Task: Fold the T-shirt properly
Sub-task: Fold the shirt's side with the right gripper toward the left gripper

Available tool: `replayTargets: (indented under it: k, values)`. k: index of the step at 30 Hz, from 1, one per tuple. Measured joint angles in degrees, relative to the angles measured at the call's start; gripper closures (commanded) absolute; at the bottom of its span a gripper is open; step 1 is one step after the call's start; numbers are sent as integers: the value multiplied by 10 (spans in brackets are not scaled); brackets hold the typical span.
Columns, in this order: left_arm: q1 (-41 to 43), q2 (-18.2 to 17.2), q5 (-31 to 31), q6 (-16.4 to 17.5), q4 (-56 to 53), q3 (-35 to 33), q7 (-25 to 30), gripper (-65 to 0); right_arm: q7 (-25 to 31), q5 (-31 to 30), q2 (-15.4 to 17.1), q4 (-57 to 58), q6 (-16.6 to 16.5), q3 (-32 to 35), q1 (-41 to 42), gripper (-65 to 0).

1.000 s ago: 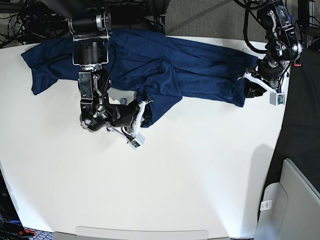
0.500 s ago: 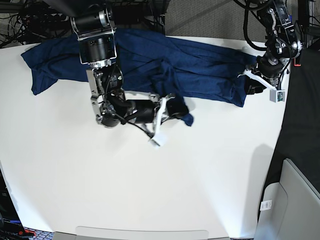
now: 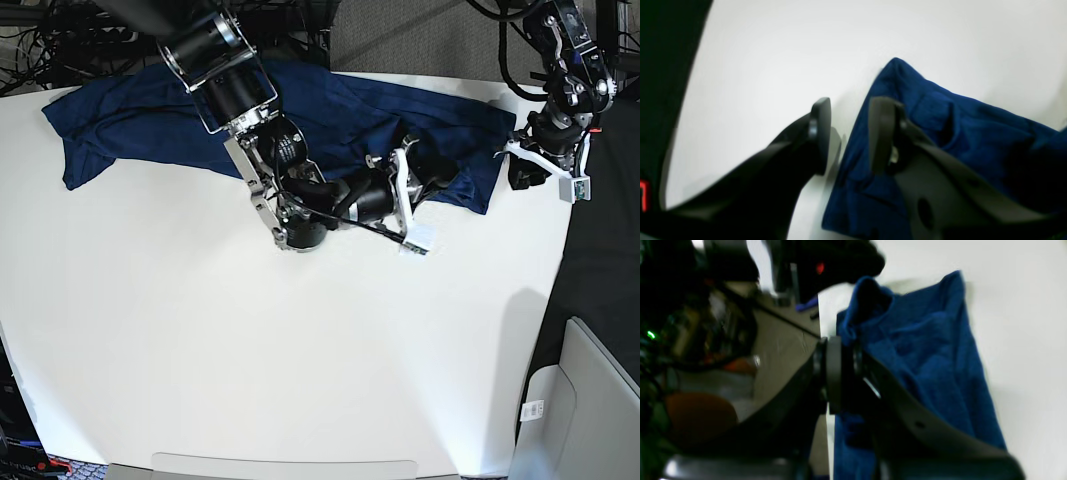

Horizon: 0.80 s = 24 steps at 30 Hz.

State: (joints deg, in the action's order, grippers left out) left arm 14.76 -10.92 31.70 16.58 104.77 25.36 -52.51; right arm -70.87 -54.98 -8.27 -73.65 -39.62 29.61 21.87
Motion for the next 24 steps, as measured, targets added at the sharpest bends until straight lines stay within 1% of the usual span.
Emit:
replayTargets:
  k: [2,6,7,8,9,13,15,17,19,20,22,24]
  values:
    - [0,1,2,2,0,9,0,-190,0,1,2,7,0,23,12,-47]
    - [0,-2,0,0,0,13,-2,-192,1,49,0,9,0,31,15,-227]
    - [0,-2,0,0,0,13,-2,-192,1,54,0,9,0,30,15,-267]
    - [0,0,0,0,0,13,-2,-192,0,55,2,9,0,30,15,-289]
    - [0,0,0,0,0,13,-2,-192,0,56,4,8,0,29,15,-299]
    - [0,0,0,0,0,11,-2,-192,0,53,3,-49,0,29,12,-298]
    - [0,0,0,1,0,9,-2,-192,4,47,12,-71,-1,20,15,-298]
    - [0,-1,0,2,0,9,-2,-193,7,41,40,-89,-1,-6,10,-298]
    - [0,-2,0,1,0,9,-2,-202,1,54,87,-106,0,-28,-3,-298]
    - [0,-2,0,2,-3,9,-2,-212,-5,58,110,-110,0,-39,-11,-298]
    - [0,-2,4,2,-15,9,-1,-240,-10,57,143,-120,0,-56,-23,-298]
    - [0,-3,1,-1,-29,9,-3,-266,-2,52,168,-136,-1,-78,-35,-298]
